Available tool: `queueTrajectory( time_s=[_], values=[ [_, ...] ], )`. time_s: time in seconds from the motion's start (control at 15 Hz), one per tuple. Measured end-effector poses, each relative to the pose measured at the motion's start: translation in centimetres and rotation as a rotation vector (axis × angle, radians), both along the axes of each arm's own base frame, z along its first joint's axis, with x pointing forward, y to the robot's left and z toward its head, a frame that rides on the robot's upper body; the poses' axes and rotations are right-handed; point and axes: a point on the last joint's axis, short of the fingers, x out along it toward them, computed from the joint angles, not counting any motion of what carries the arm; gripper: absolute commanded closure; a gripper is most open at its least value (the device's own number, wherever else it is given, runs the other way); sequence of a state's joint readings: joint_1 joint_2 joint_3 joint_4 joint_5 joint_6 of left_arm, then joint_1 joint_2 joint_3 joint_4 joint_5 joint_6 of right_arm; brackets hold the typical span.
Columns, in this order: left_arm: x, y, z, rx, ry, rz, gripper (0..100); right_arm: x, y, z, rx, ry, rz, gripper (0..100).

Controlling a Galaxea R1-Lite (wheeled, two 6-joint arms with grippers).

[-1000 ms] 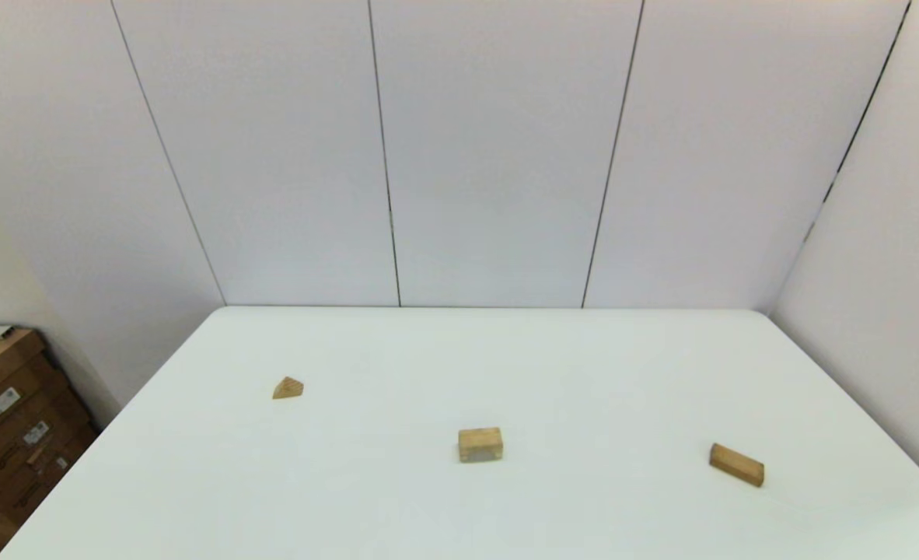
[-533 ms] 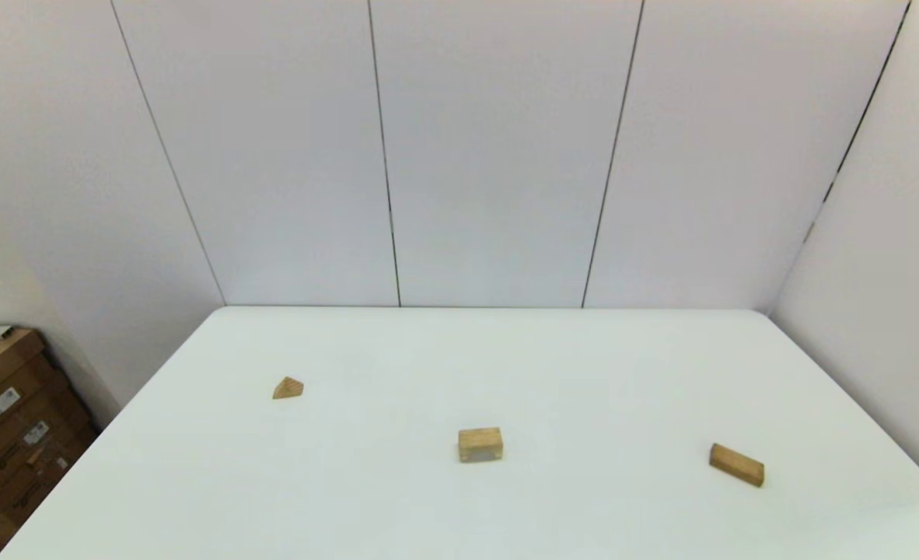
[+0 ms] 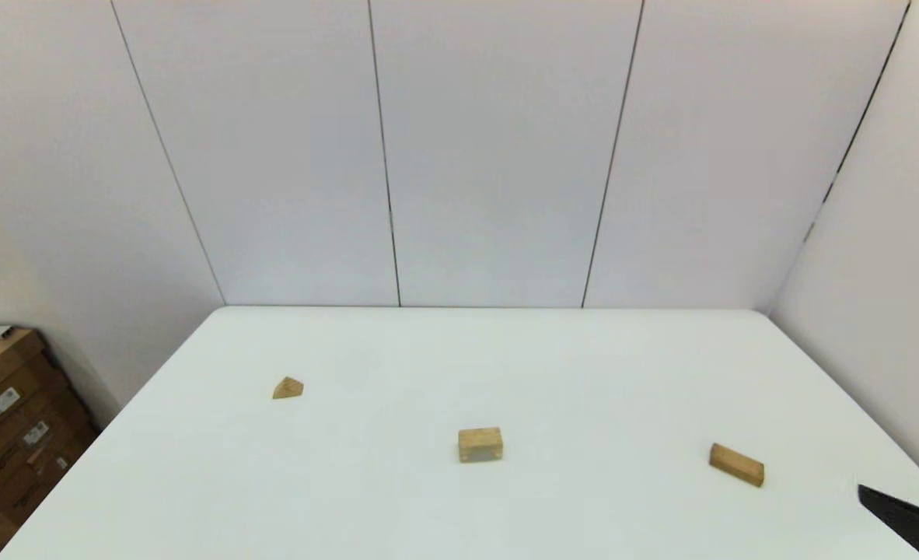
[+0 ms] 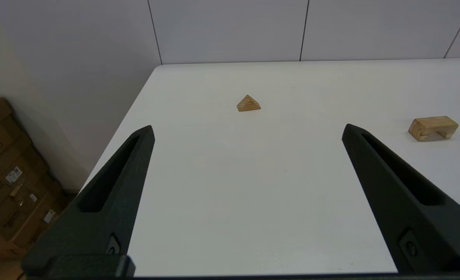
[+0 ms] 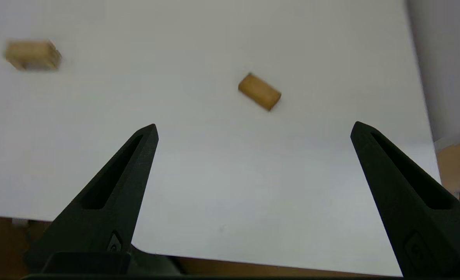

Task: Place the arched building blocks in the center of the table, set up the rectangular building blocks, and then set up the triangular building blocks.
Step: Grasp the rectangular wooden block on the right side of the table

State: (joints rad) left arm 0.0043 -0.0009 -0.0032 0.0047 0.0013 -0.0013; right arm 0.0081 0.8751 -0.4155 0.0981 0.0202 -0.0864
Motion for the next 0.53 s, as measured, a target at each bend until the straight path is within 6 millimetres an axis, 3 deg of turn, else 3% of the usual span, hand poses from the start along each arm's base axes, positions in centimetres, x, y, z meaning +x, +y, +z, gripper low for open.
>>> queueTrajectory(
  time_s=[0.13, 0.33, 0.53],
  values=[
    [0.0, 0.0, 0.0, 0.000, 0.000, 0.000, 0, 5.7, 0.1, 0.3, -0.055, 0.149, 0.047, 0],
    [0.0, 0.0, 0.0, 0.000, 0.000, 0.000, 0, 13.5, 0.0, -1.4, -0.165, 0.313, 0.155, 0],
    [0.0, 0.0, 0.0, 0.000, 0.000, 0.000, 0, 18.0, -0.9, -4.1, -0.297, 0.429, 0.329, 0]
  ],
)
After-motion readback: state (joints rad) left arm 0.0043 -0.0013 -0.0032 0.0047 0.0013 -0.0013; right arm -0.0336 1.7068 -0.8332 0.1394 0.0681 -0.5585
